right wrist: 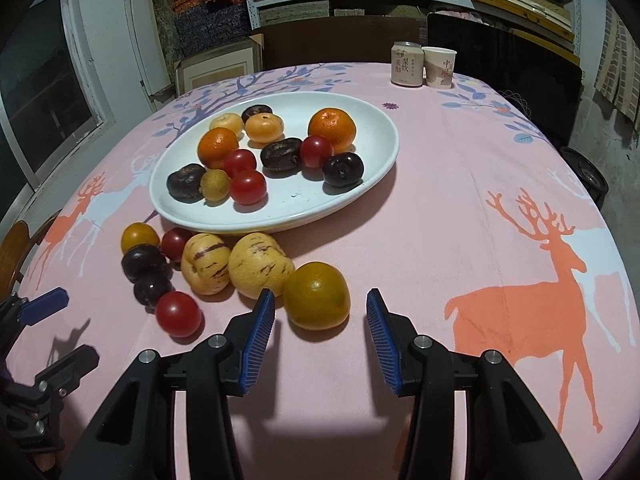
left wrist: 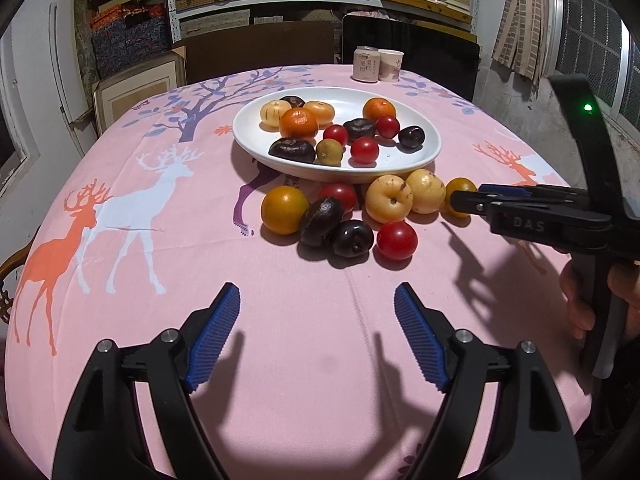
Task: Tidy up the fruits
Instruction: 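Grasp a round yellow-green fruit with the right gripper while the left grasps a small yellow fruit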
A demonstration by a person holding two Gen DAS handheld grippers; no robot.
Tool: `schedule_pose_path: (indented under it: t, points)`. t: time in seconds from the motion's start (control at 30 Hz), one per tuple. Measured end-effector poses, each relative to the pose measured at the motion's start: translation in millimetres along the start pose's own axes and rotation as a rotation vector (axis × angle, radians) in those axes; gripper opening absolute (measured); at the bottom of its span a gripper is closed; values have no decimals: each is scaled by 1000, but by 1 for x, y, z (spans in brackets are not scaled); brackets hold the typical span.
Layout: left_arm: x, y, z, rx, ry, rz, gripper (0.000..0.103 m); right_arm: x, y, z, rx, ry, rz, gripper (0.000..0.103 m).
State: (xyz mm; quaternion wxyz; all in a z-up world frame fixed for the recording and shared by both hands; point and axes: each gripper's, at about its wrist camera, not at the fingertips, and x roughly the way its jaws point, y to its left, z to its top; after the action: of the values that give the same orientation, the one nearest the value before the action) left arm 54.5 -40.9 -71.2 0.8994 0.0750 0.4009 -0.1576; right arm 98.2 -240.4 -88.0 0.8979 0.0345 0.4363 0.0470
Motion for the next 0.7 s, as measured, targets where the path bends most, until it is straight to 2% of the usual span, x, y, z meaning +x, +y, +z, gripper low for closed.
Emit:
schedule_pose_path:
  t: [0.07,0.13,0.27,0.6,0.7]
  points:
    - [0,0,1,1,-1,4,78,3,1,1,2,0,4,48]
    - [1,1,3,-3,0,7,78,3,1,1,-6,-6,18,37]
    - [5,6,5,-19,11,15,78,0,3,-4,-17,-14,23,37]
    - [11,6,24,-7,6,17,78,-37,4,-42,17,-81,141,37]
    - [18,14,35,-6,-8,49,78,-42,7,-45,-3,-94,142,37]
